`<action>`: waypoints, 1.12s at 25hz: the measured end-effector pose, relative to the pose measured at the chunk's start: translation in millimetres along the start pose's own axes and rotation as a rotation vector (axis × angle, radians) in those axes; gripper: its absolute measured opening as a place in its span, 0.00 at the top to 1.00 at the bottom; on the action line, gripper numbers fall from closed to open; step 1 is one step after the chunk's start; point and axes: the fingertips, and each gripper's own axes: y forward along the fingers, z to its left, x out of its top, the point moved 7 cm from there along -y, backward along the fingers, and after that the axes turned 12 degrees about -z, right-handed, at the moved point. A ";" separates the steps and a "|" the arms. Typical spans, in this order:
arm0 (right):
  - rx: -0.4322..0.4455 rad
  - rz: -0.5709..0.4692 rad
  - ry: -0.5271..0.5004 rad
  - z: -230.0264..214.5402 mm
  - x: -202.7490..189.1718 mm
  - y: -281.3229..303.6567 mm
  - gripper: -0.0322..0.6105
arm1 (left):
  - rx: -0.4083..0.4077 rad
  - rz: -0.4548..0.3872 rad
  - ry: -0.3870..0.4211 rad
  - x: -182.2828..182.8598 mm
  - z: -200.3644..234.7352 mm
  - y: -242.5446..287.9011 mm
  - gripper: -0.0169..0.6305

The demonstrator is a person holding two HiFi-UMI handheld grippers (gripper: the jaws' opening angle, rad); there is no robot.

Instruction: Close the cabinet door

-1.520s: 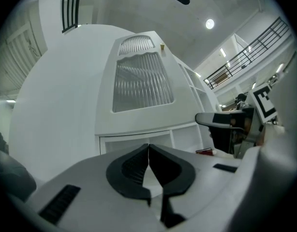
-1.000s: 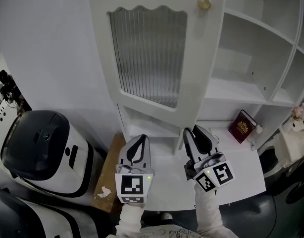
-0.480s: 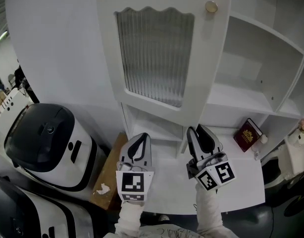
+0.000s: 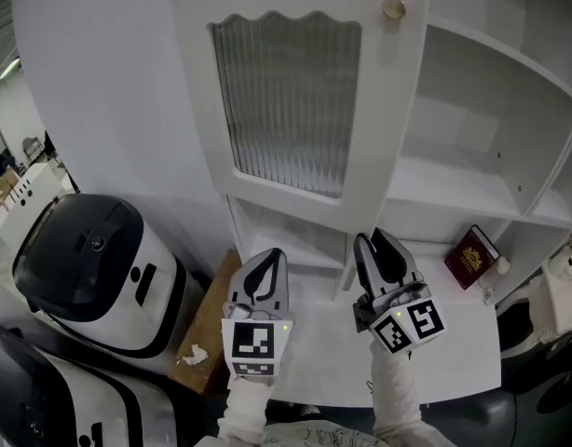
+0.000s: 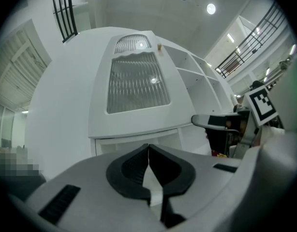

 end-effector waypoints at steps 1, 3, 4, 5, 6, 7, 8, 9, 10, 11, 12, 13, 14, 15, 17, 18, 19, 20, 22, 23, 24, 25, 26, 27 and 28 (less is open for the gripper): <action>-0.002 0.000 0.000 -1.2 -0.8 0.9 0.80 | 0.001 0.000 0.001 -0.6 0.3 0.9 0.97; -0.006 0.001 -0.001 -4.3 -2.1 2.6 0.80 | 0.004 0.001 0.002 -1.8 0.3 3.3 0.97; -0.009 0.001 -0.003 -6.2 -2.6 3.5 0.80 | 0.005 0.002 0.002 -2.4 0.1 4.9 0.97; -0.013 0.002 -0.006 -8.1 -3.0 4.5 0.79 | 0.006 0.002 0.003 -2.9 0.0 6.6 0.97; -0.017 0.002 -0.008 -9.7 -3.4 5.6 0.79 | 0.008 0.003 0.003 -3.5 -0.1 8.1 0.97; -0.021 0.003 -0.010 -11.1 -3.7 6.5 0.79 | 0.009 0.004 0.003 -4.2 -0.1 9.4 0.97; -0.025 0.004 -0.012 -12.3 -4.1 7.2 0.79 | 0.011 0.006 0.003 -5.0 -0.3 10.5 0.97; -0.027 0.006 -0.015 -13.5 -4.5 7.8 0.79 | 0.013 0.007 0.002 -6.0 -0.4 11.6 0.97; -0.031 0.007 -0.017 -14.8 -5.0 8.4 0.79 | 0.015 0.008 0.002 -7.0 -0.4 12.6 0.97; -0.035 0.007 -0.019 -16.0 -5.4 9.0 0.79 | 0.018 0.009 0.003 -7.9 -0.1 13.5 0.97; -0.042 0.007 -0.021 -17.4 -5.9 9.8 0.78 | 0.020 0.010 0.004 -8.8 0.3 14.4 0.97; -0.050 0.007 -0.022 -19.0 -6.2 10.6 0.77 | 0.021 0.011 0.004 -9.5 0.6 15.2 0.97; -0.058 0.009 -0.022 -20.6 -6.4 11.2 0.75 | 0.021 0.013 0.004 -10.2 0.8 16.0 0.97; -0.065 0.011 -0.021 -22.1 -6.8 11.9 0.74 | 0.021 0.014 0.004 -10.9 1.1 16.7 0.97; -0.073 0.015 -0.014 -24.0 -8.0 13.7 0.73 | 0.025 0.018 0.006 -12.5 2.5 18.0 0.97; -0.076 0.016 -0.011 -24.7 -8.7 14.9 0.73 | 0.027 0.019 0.006 -13.2 3.3 18.6 0.97; -0.081 0.016 -0.008 -25.6 -9.2 16.2 0.73 | 0.028 0.020 0.006 -13.7 3.8 19.4 0.97; -0.086 0.016 -0.006 -26.8 -9.6 17.5 0.73 | 0.028 0.021 0.006 -14.1 3.9 20.4 0.97; -0.096 0.017 0.000 -30.0 -10.2 20.0 0.73 | 0.027 0.024 0.007 -14.4 3.9 22.9 0.97; -0.101 0.019 0.003 -31.5 -10.5 21.2 0.73 | 0.029 0.025 0.008 -14.7 4.0 24.1 0.97; -0.107 0.022 0.005 -32.8 -10.9 22.2 0.73 | 0.031 0.026 0.009 -15.1 4.3 25.1 0.97; -0.114 0.024 0.007 -33.8 -11.4 23.2 0.73 | 0.033 0.026 0.009 -15.7 4.7 25.8 0.97; -0.121 0.026 0.010 -34.7 -12.0 24.0 0.73 | 0.034 0.026 0.008 -16.5 5.2 26.5 0.97; -0.129 0.028 0.013 -35.5 -12.7 24.8 0.72 | 0.035 0.026 0.007 -17.3 5.7 27.1 0.97; -0.136 0.030 0.015 -36.5 -13.4 25.5 0.72 | 0.036 0.026 0.007 -18.2 6.2 27.6 0.97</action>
